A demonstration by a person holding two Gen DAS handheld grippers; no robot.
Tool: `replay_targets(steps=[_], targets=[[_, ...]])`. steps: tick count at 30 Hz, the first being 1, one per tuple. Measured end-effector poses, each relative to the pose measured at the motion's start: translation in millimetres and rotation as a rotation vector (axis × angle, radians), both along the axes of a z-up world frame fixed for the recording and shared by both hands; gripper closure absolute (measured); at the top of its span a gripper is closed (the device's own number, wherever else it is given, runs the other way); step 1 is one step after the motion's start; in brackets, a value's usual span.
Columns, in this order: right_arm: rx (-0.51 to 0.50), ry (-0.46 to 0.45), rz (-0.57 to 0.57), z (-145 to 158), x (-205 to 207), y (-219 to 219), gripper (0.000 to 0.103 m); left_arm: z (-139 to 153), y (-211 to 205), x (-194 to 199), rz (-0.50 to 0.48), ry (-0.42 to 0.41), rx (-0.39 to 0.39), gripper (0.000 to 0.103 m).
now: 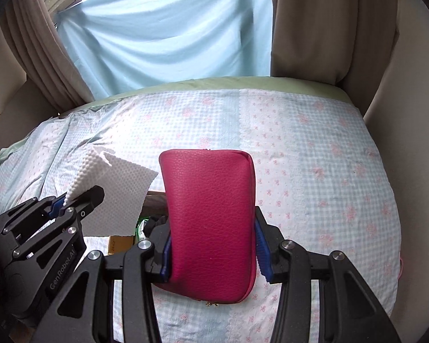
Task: Organize soft objects
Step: 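Carry waffle cloth and magenta pouch over the box with both tools, then release waffle cloth and pouch into the box and lift both tools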
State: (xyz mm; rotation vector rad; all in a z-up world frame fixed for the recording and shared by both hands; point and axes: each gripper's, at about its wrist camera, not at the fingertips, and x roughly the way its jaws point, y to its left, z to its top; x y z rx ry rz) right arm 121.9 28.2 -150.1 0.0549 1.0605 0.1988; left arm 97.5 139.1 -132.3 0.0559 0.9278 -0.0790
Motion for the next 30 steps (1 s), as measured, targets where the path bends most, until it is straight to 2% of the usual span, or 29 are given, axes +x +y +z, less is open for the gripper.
replay_targets(steps=[6,12,17,23,30], targets=[[-0.015,0.069,-0.001,-42.8,7.8,33.9,0.060,-35.0,55.5,0.8,0.021,0.069,0.032,0.094],[-0.029,0.163,-0.046,-84.0,16.1,53.2,0.060,-85.7,82.1,11.7,-0.032,0.168,0.050,0.094],[-0.031,0.256,-0.081,-123.0,27.2,52.9,0.060,-131.5,83.7,25.4,-0.093,0.253,0.065,0.094],[-0.013,0.341,-0.106,-171.8,47.8,45.4,0.060,-168.6,71.1,43.4,-0.166,0.319,0.078,0.094],[0.003,0.404,-0.104,-210.7,67.0,40.9,0.060,-229.5,61.8,63.9,-0.182,0.454,0.065,0.094]])
